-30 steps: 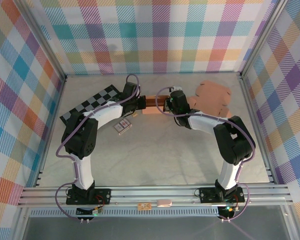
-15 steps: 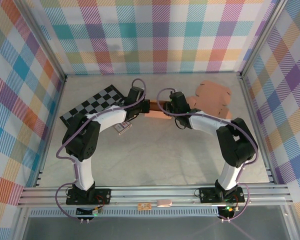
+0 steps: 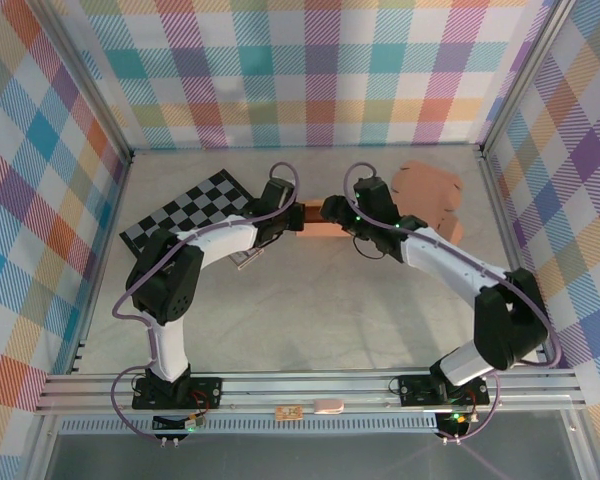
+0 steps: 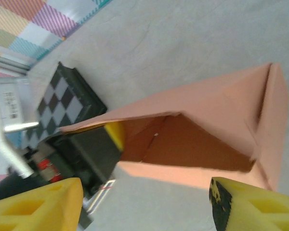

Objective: Fold the paper box

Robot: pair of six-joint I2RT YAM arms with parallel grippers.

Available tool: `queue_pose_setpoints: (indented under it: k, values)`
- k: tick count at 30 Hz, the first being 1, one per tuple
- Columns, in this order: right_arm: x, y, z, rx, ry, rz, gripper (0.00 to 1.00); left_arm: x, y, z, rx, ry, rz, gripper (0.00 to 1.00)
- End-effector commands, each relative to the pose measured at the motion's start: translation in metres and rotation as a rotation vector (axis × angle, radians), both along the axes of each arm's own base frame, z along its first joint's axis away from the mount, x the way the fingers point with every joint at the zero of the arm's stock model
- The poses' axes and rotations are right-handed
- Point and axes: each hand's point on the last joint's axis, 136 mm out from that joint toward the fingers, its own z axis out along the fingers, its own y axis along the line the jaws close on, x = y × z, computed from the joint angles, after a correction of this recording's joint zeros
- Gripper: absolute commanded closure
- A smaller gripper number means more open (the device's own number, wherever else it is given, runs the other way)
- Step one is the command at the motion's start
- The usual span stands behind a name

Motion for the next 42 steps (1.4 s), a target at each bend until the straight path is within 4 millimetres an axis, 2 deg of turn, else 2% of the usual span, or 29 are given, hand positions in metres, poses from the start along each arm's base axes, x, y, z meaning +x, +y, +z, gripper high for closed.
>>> queue_pose_setpoints:
  k: [1, 8, 12, 19, 23, 29, 38, 42]
  values:
    - [-0.028, 0.005, 0.012, 0.152, 0.109, -0.026, 0.28, -0.019, 0.004, -0.026, 0.06, 0.077, -0.001, 1.0]
    - [-0.051, -0.003, 0.045, 0.262, 0.139, -0.057, 0.25, -0.028, 0.002, -0.029, 0.088, 0.079, -0.007, 1.0]
    - [-0.059, -0.013, 0.052, 0.233, 0.161, -0.081, 0.24, -0.038, 0.006, -0.033, 0.11, 0.081, -0.008, 1.0]
    - [-0.066, -0.036, 0.022, 0.147, 0.215, -0.124, 0.25, -0.059, 0.007, -0.041, 0.134, 0.093, -0.015, 0.94]
    - [-0.067, -0.047, 0.016, 0.115, 0.226, -0.128, 0.25, -0.072, 0.007, -0.042, 0.138, 0.1, -0.01, 0.8]
    - [-0.065, -0.061, 0.008, 0.08, 0.274, -0.136, 0.26, -0.098, 0.013, -0.034, 0.12, 0.14, 0.013, 0.66]
    - [-0.046, -0.074, 0.007, 0.089, 0.283, -0.156, 0.28, -0.126, 0.018, -0.019, 0.049, 0.17, 0.008, 0.62]
    - [-0.03, -0.072, 0.009, 0.077, 0.276, -0.157, 0.35, -0.132, 0.017, -0.005, 0.006, 0.173, 0.004, 0.62]
